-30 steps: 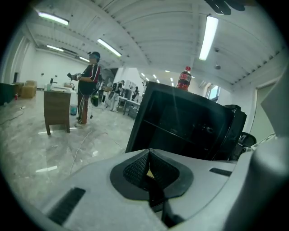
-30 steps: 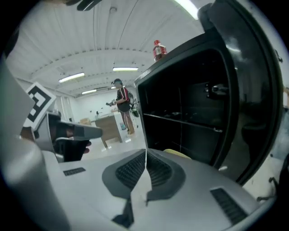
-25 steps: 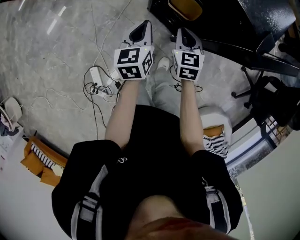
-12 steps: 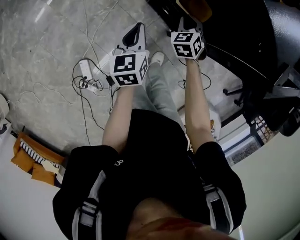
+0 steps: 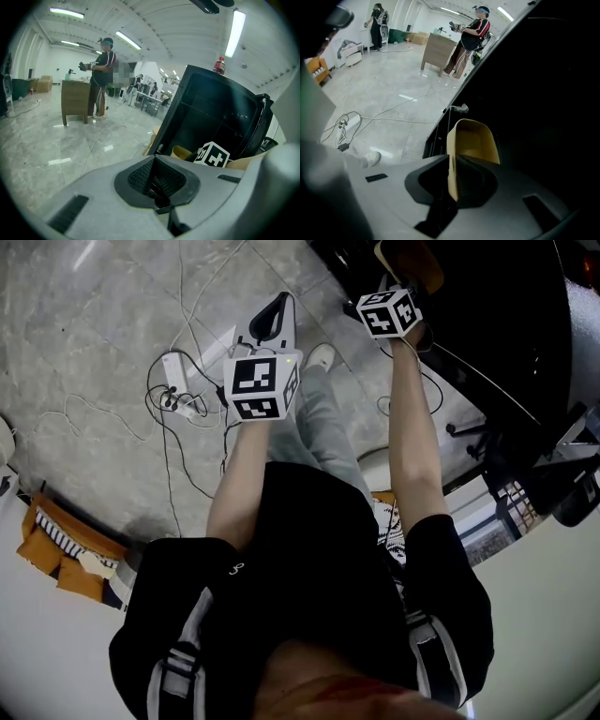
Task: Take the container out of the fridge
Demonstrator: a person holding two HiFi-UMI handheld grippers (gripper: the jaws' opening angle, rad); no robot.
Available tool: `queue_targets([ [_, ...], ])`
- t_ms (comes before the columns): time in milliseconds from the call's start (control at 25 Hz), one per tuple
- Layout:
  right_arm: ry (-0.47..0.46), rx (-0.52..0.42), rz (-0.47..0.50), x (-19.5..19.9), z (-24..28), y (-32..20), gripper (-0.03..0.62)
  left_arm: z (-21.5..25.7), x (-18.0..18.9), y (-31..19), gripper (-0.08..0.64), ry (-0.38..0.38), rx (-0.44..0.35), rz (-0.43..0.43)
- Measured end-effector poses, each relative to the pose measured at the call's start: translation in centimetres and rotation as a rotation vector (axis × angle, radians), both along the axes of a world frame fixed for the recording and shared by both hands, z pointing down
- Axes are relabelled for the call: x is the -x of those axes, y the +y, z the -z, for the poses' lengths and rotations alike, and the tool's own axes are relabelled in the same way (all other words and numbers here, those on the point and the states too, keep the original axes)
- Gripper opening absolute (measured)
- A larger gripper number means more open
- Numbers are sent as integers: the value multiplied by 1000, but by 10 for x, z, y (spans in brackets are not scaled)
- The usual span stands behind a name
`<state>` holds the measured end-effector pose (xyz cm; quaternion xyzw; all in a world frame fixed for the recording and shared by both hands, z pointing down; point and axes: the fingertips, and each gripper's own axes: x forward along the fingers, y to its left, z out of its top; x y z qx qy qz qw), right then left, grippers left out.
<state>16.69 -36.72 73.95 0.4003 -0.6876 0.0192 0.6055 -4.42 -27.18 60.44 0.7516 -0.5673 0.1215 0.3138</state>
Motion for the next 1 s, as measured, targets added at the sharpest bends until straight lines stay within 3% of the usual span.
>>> queue_targets([
  [160, 5, -10, -9, -1, 3, -4, 15, 3, 10, -2, 8, -2, -4, 12],
  [320, -105, -56, -46, 13, 29, 1, 14, 12, 15, -3, 8, -3, -23, 24],
  [560, -438, -135, -176, 48, 97, 29, 14, 50, 20, -1, 8, 31, -74, 65],
  [640, -572, -165, -226, 58, 125, 39, 14, 67, 20, 1, 8, 5, -111, 56],
  [800, -810, -218, -214, 93, 187, 51, 14, 101, 33, 3, 8, -33, -179, 69],
  [1000, -1074, -295, -267, 114, 269, 60, 14, 164, 52, -4, 8, -67, -295, 71],
])
